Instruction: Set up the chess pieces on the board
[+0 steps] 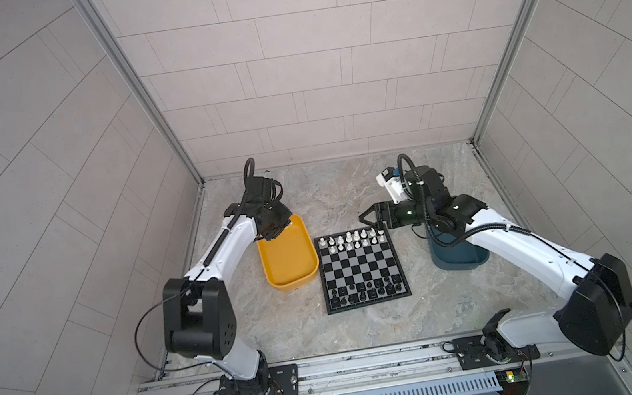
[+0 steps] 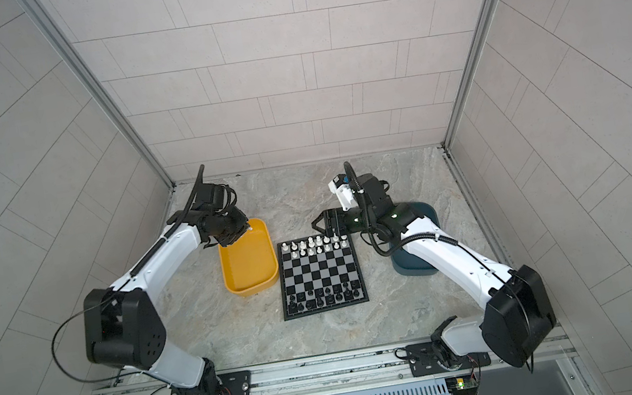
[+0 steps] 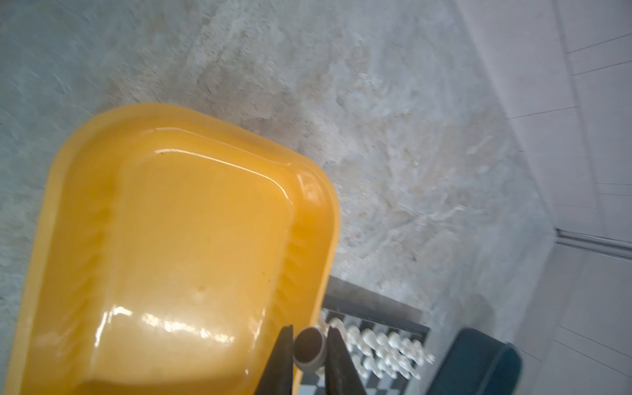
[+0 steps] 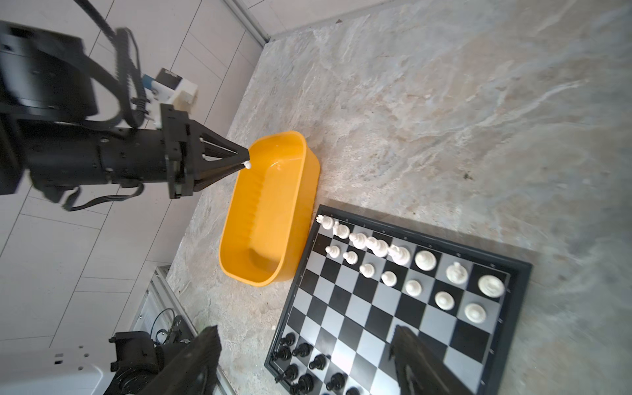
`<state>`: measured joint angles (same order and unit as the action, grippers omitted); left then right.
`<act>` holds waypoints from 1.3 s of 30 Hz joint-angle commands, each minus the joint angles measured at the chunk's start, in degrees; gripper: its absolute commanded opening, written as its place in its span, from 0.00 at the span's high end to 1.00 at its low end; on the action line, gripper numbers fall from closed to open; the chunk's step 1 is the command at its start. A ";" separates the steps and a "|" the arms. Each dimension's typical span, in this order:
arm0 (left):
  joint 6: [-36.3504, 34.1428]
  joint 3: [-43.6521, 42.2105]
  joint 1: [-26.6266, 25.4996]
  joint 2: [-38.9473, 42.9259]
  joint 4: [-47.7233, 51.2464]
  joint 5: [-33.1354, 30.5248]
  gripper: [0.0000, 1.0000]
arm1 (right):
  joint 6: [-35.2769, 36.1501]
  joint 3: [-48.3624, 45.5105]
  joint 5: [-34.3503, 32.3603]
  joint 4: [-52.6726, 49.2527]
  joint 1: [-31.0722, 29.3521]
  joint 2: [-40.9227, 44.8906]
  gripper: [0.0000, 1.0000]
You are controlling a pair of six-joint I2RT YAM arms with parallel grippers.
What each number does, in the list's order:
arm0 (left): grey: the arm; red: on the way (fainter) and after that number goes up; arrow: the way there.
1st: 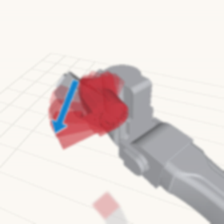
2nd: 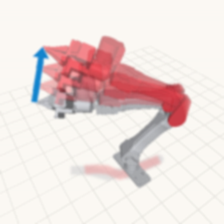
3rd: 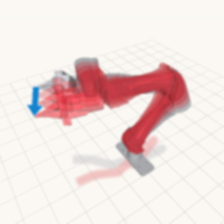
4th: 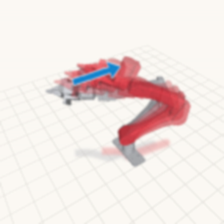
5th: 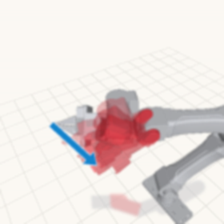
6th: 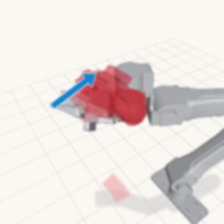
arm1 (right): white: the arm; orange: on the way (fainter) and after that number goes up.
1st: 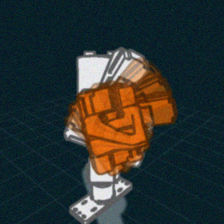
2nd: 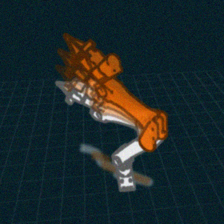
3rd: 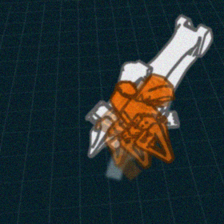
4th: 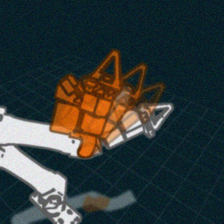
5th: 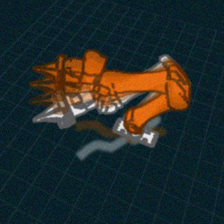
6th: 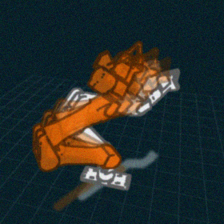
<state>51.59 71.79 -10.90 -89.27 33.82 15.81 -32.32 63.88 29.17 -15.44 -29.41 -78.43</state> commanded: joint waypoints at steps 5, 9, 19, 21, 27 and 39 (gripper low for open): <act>13.54 -2.77 -0.88 7.16 1.07 11.56 0.86 | -2.86 3.83 -6.49 20.81 -8.64 -11.14 0.27; 18.35 -3.47 -1.06 8.59 0.67 14.76 0.86 | -2.83 6.17 -7.39 25.26 -11.52 -15.19 0.31; 18.99 -2.15 -1.26 9.43 2.83 15.29 0.86 | -1.64 11.85 -6.50 22.89 -14.05 -20.75 0.41; 19.11 -2.30 -1.21 9.69 2.79 15.39 0.86 | -1.87 12.51 -6.08 23.10 -14.03 -21.75 0.43; 19.27 -2.43 -1.18 10.00 2.58 15.87 0.86 | -2.58 14.86 -4.75 22.98 -14.11 -24.19 0.52; 20.12 -3.11 -1.41 10.18 2.16 16.25 0.85 | -2.89 16.27 -2.95 22.93 -14.16 -26.37 0.65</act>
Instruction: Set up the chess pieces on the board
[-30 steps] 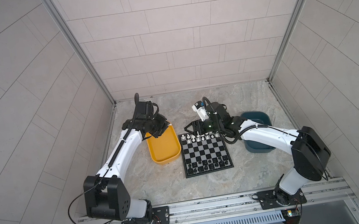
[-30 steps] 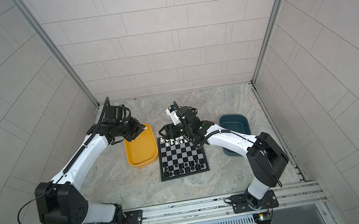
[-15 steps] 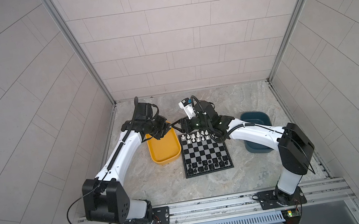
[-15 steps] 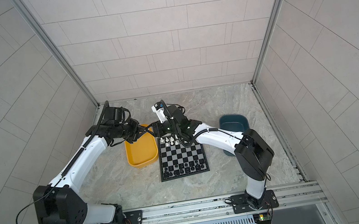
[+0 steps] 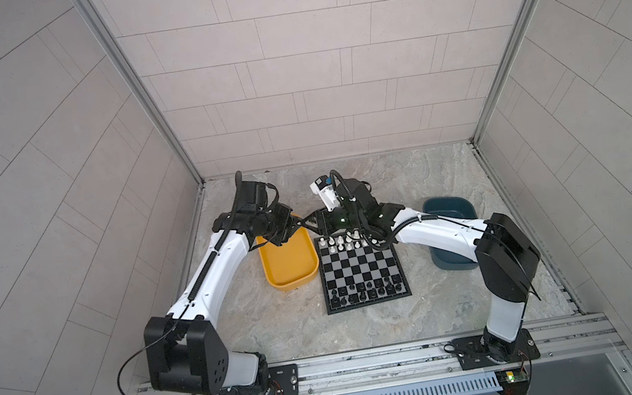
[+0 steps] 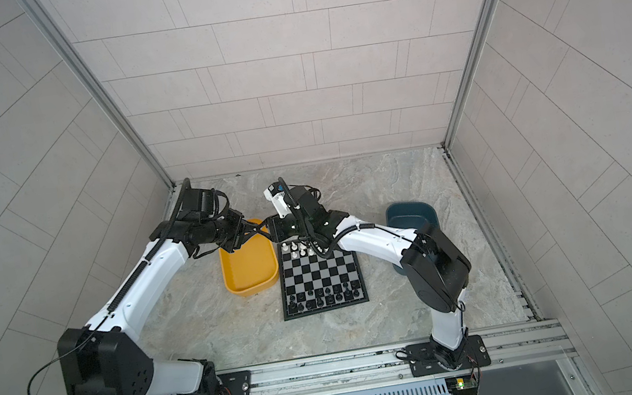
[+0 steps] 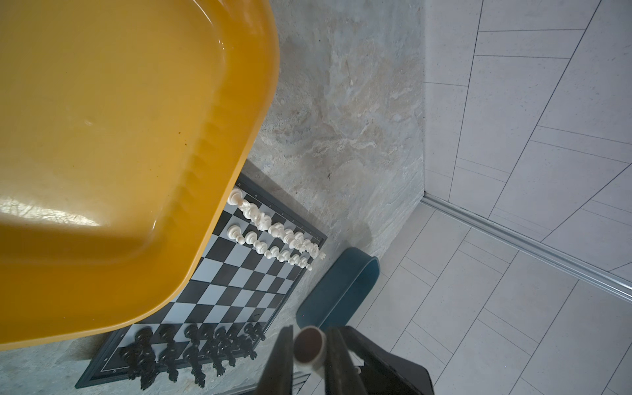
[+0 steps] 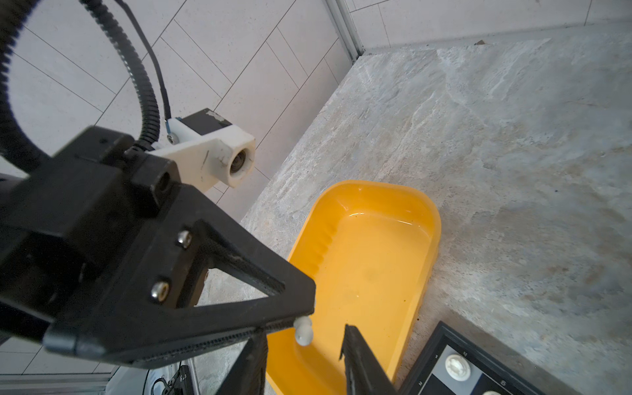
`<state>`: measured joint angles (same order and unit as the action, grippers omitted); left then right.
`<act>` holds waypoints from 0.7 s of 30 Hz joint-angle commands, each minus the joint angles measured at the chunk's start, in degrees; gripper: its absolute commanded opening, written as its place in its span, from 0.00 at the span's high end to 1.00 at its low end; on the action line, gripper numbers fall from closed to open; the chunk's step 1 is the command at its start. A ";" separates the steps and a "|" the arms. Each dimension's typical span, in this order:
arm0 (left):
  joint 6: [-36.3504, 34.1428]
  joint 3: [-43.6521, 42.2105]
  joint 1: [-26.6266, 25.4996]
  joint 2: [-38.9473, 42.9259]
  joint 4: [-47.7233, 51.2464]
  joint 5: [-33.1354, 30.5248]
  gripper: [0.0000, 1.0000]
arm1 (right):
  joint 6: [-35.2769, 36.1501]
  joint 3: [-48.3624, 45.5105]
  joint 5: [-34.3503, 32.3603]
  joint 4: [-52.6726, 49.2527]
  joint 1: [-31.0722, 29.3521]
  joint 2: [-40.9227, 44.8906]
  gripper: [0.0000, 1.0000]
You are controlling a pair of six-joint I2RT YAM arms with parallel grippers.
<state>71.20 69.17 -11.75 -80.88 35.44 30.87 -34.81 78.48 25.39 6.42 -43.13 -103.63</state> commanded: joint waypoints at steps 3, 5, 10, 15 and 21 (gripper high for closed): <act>0.62 -0.26 -0.95 1.73 0.33 1.43 0.85 | -0.35 1.85 1.07 1.14 -0.54 -1.22 0.68; 0.76 -0.31 -1.08 1.84 0.33 1.25 0.85 | 0.06 2.19 0.92 0.82 -0.57 -1.36 0.72; 0.68 -0.60 -1.58 2.13 1.27 0.77 0.85 | 0.93 3.07 0.63 -0.32 -0.60 -1.68 0.86; -0.09 -0.89 -1.83 2.31 2.48 -0.10 0.85 | 2.71 3.70 -0.44 -2.52 -0.63 -1.52 0.96; -2.86 -0.37 -1.51 0.79 0.47 0.19 0.66 | 5.33 3.64 -1.70 -6.98 -0.64 0.60 1.00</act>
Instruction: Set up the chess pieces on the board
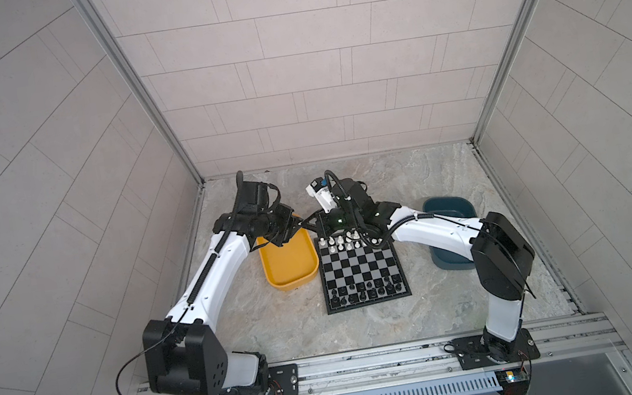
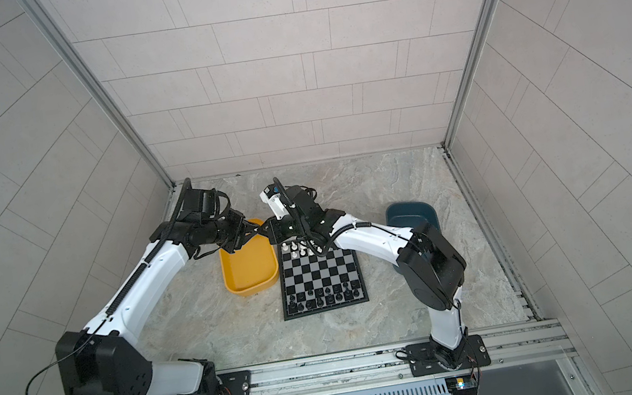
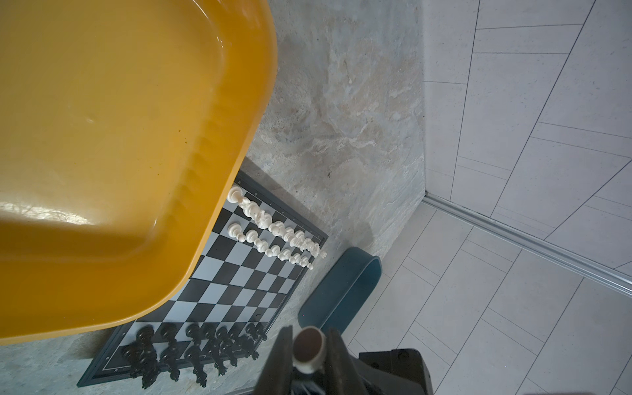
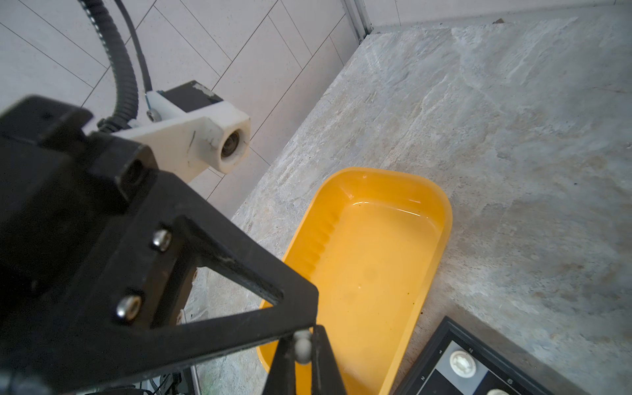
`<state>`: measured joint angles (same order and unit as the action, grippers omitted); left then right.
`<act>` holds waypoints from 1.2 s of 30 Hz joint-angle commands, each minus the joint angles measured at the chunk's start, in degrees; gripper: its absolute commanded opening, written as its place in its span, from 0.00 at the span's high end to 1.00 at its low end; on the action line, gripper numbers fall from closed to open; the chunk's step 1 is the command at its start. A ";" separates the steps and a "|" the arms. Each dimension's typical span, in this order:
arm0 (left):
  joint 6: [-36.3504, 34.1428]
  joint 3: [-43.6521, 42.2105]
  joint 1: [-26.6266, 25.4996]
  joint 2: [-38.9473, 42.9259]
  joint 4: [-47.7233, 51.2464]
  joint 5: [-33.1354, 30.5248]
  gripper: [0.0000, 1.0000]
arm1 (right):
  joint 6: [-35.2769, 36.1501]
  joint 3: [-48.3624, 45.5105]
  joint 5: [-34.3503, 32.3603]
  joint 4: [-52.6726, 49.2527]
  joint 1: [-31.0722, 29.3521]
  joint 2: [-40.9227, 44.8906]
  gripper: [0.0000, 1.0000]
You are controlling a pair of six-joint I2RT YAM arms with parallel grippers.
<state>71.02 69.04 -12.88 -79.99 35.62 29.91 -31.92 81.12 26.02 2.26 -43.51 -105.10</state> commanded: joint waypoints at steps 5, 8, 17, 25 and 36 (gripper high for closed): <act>-16.09 2.97 2.50 -1.03 1.32 -0.33 0.00 | 7.74 2.20 -5.37 -17.64 0.54 6.82 1.00; -28.89 3.34 4.22 0.21 3.75 -0.32 0.00 | 11.30 4.74 -8.09 -30.28 0.97 8.13 1.00; -48.03 -6.53 5.46 13.80 11.59 -6.17 0.00 | 19.07 22.06 -16.48 -58.23 -1.17 -2.92 1.00; -50.17 -14.66 5.46 20.72 9.12 -7.31 0.00 | 21.54 42.40 -18.97 -72.45 -3.15 -21.08 1.00; -51.34 -16.92 5.48 20.84 8.94 -9.65 0.00 | 21.68 53.59 -18.93 -75.85 -3.48 -33.33 1.00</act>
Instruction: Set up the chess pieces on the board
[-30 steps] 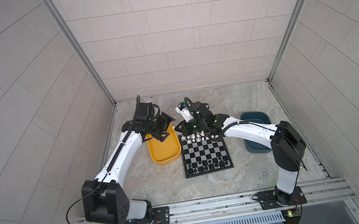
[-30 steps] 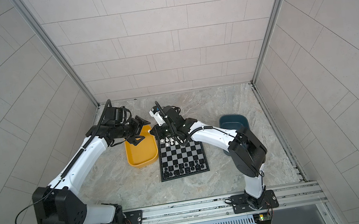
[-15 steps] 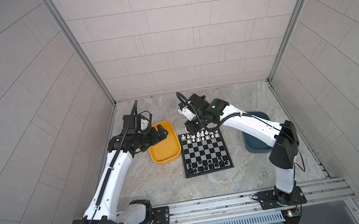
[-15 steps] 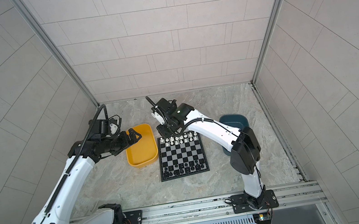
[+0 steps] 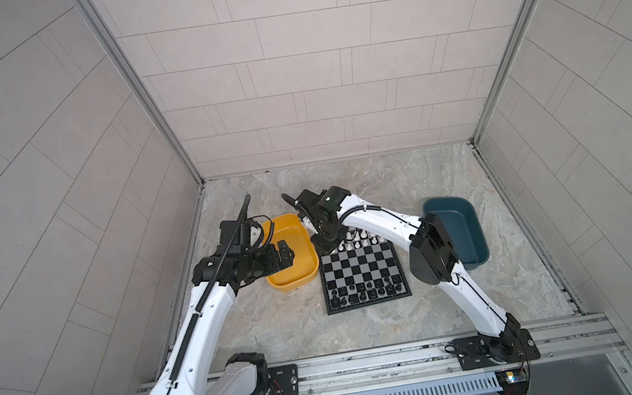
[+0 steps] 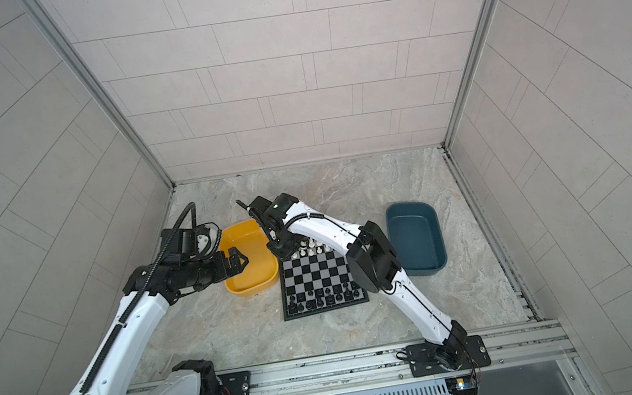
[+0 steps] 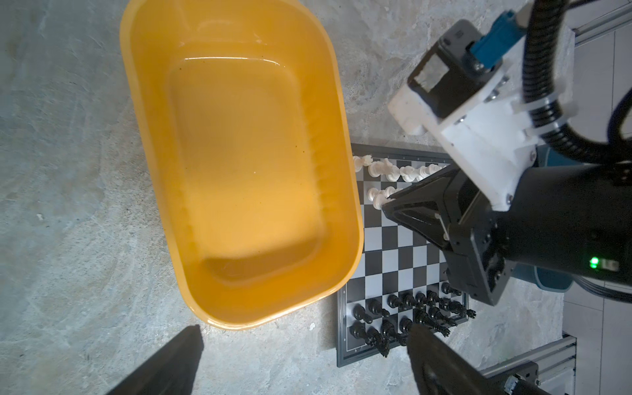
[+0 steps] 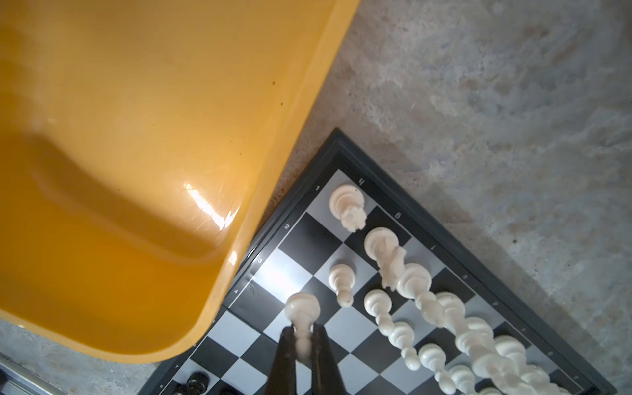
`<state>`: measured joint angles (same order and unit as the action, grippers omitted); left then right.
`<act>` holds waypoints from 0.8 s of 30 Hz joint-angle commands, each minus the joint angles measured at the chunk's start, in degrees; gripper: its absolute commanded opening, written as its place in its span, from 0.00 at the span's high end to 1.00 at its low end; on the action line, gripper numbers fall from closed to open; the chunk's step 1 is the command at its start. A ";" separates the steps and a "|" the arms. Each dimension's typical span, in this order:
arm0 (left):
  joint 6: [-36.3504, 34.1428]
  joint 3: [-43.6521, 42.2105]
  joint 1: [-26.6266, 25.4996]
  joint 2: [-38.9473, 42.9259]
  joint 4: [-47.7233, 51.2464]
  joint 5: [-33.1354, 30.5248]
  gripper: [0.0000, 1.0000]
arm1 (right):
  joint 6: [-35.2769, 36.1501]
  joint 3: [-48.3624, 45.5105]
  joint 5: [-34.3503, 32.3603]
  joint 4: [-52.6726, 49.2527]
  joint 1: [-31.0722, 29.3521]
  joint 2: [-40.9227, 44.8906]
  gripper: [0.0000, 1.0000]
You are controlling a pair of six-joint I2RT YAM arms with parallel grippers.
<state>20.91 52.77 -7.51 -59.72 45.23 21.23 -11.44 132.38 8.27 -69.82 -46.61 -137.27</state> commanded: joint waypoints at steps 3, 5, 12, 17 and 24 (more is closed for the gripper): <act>-1.32 -0.48 0.13 0.54 -0.60 -1.18 0.00 | 1.33 3.12 -0.95 -4.09 -0.32 -2.52 1.00; -1.45 -0.15 0.14 0.65 -0.16 -1.72 0.00 | 1.27 3.45 -0.73 -3.86 -0.33 -3.06 1.00; -1.50 -0.12 0.13 0.83 -0.06 -1.61 0.00 | 1.42 5.04 -0.46 -3.98 -0.32 -5.11 1.00; -1.47 -0.21 0.20 0.78 -0.26 -1.37 0.00 | 1.81 5.17 -0.36 -2.70 -0.32 -5.71 1.00; -1.48 -0.30 0.19 0.83 -0.26 -1.30 0.00 | 1.86 5.51 -0.41 -2.07 -0.28 -6.70 1.00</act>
<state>20.45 52.77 -7.51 -59.70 45.10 20.27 -10.48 136.84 8.38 -71.29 -46.61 -142.54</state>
